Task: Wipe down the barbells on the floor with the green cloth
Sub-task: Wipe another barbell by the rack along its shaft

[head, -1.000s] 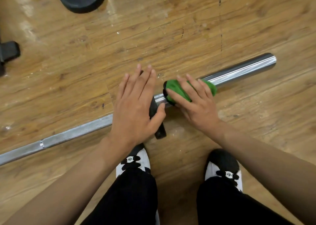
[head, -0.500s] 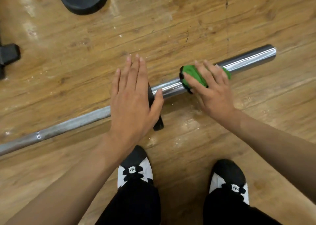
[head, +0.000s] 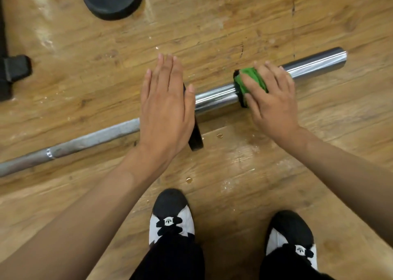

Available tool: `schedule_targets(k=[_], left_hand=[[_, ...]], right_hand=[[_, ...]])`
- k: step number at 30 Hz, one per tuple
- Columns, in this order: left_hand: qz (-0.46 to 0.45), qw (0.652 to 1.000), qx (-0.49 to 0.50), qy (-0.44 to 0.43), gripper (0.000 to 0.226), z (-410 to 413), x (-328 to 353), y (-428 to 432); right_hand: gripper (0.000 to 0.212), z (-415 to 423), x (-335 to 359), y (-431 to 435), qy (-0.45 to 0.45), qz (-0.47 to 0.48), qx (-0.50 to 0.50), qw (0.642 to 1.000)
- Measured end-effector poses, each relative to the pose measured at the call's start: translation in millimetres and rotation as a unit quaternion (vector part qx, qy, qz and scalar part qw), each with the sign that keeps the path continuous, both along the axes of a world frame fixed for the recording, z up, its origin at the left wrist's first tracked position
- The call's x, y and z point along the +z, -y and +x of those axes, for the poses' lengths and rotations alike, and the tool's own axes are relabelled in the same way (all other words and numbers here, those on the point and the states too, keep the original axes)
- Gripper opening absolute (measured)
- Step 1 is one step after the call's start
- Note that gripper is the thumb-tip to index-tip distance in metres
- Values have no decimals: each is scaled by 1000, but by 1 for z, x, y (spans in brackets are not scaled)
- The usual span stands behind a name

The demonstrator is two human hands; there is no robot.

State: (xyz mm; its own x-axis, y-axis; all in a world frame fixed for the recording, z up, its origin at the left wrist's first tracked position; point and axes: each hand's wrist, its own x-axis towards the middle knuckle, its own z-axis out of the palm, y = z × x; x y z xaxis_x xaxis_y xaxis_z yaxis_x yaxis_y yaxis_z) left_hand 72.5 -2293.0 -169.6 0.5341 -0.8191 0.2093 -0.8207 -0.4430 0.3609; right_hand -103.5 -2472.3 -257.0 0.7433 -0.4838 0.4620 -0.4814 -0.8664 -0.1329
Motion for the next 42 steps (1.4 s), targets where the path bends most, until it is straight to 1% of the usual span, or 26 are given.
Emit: schedule_targets(k=[2, 3, 4, 6, 7, 9, 10, 12, 14, 17, 18, 22, 24, 26, 27, 28, 30, 32, 34, 36, 37, 38, 40, 42], left_hand=[[-9, 1000, 4, 13, 62, 1, -2, 3], [-15, 1000, 2, 22, 61, 1, -3, 3], [-21, 999, -2, 29, 61, 1, -5, 3], [-25, 999, -5, 37, 61, 3, -7, 2], [-22, 999, -4, 42, 62, 5, -7, 3], [-9, 999, -3, 51, 65, 11, -6, 4], [-2, 999, -3, 52, 67, 14, -5, 4], [3, 999, -4, 46, 67, 19, -5, 1], [-1, 1000, -7, 29, 64, 23, -5, 0], [-14, 1000, 2, -12, 61, 29, -3, 9], [-17, 1000, 4, -24, 61, 31, -3, 13], [-15, 999, 5, -40, 60, 44, -1, 23], [-12, 999, 6, -42, 61, 49, -1, 25], [-14, 999, 6, -50, 60, 51, -1, 26], [-16, 998, 5, -54, 59, 51, 0, 26], [-16, 998, 3, -58, 58, 50, 0, 26], [-16, 998, 1, -59, 56, 48, -1, 22], [-23, 998, -4, -62, 57, 44, -2, 19], [-30, 997, -10, -68, 57, 38, -3, 15], [-32, 997, -12, -68, 59, 31, -4, 9], [-33, 997, -11, -65, 60, 27, -5, 5], [-35, 997, -12, -60, 61, 22, -6, 1], [-40, 998, -18, -47, 65, 11, -9, -6], [-47, 998, -33, -31, 69, 1, -14, -14]], right_hand=[[39, 16, 5, -15, 40, 50, -88, 994], [41, 29, 5, -31, 52, 65, -111, 990], [45, 42, 3, -48, 51, 69, -98, 991], [58, 59, -3, -77, 29, 56, 7, 998], [62, 60, -5, -78, 21, 36, 60, 997], [67, 52, -10, -47, 1, -28, 111, 993], [67, 45, -12, -29, -7, -53, 110, 993], [55, 30, -16, 3, -7, -68, 61, 996], [46, 20, -15, 13, -3, -34, 2, 999], [49, 46, -6, -12, 40, 33, -92, 994], [53, 60, -4, -27, 49, 47, -102, 992], [55, 102, -3, -71, 41, 46, -5, 998], [54, 100, -4, -56, 39, 22, 48, 998], [53, 81, -6, -22, 13, -14, 85, 996], [52, 67, -8, -1, 6, -19, 72, 997], [49, 51, -8, 22, 5, -19, 38, 999], [44, 17, -4, 61, 7, 4, -54, 999], [48, -7, 3, 89, 20, 40, -138, 989], [48, -4, 13, 93, 35, 75, -228, 970], [48, 23, 23, 68, 46, 106, -294, 949], [47, 39, 27, 46, 39, 114, -292, 949], [45, 53, 30, 21, 30, 113, -261, 958], [37, 77, 30, -30, 23, 104, -153, 982], [35, 89, 26, -63, 10, 95, -49, 994]])
